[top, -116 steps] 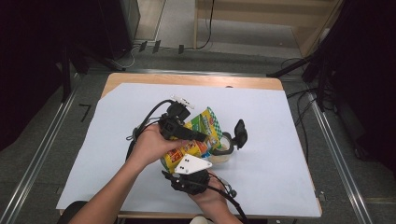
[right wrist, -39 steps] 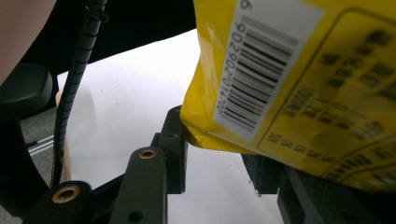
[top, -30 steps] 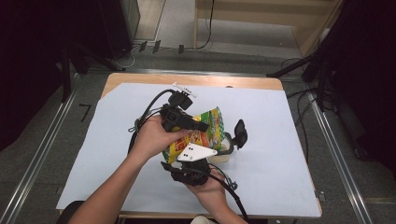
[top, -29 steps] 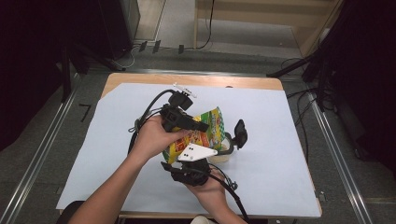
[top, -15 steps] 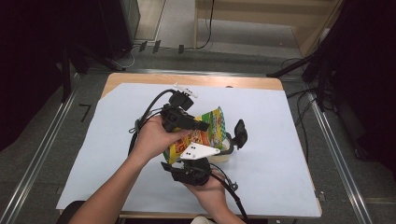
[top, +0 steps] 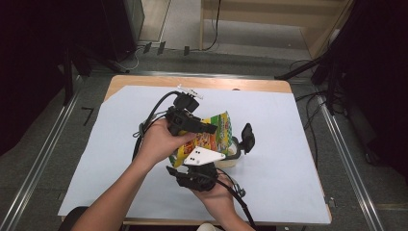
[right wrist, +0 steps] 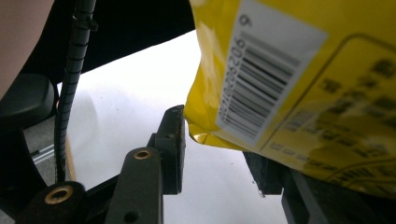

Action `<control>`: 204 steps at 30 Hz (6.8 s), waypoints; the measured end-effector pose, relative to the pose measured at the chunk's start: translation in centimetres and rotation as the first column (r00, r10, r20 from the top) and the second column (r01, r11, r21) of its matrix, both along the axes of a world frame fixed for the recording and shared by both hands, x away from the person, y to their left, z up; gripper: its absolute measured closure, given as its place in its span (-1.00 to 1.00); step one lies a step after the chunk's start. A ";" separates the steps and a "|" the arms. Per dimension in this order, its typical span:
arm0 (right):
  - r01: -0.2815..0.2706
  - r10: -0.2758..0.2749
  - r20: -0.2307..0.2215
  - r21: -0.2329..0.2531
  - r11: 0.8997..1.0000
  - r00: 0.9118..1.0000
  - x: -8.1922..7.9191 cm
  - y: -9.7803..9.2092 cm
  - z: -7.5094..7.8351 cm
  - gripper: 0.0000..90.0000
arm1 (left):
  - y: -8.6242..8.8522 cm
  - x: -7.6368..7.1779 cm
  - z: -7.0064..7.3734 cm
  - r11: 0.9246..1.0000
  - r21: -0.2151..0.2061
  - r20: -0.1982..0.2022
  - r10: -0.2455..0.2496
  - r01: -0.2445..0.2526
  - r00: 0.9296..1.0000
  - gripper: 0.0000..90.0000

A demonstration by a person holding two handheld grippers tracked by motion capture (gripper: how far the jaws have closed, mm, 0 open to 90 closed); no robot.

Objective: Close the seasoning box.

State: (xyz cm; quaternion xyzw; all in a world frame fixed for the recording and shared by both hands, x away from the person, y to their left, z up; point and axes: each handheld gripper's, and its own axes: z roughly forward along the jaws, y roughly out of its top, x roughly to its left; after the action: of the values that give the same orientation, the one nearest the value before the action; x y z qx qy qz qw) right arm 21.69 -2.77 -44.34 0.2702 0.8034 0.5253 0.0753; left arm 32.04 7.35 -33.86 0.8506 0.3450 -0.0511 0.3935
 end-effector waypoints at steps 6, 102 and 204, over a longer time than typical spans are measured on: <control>0.007 -0.007 0.007 -0.002 1.000 1.000 0.0 0.0 0.1 0.35 | -0.3 -0.3 0.3 1.000 -0.016 0.031 0.001 0.000 1.000 0.69; 0.012 -0.012 -0.001 -0.019 1.000 1.000 0.8 0.0 0.7 0.46 | -0.1 1.4 0.5 1.000 -0.016 -0.010 0.012 -0.013 1.000 0.71; 0.011 -0.010 -0.016 0.008 1.000 1.000 0.6 -0.1 0.7 0.48 | -0.4 0.9 1.0 1.000 0.001 0.013 0.007 -0.007 1.000 0.70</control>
State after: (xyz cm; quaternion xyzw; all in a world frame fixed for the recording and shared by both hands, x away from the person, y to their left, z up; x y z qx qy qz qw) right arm 22.30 -2.89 -43.59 0.2789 0.8003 0.5262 0.0705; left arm 32.95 6.94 -32.84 0.8498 0.3456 -0.0439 0.3954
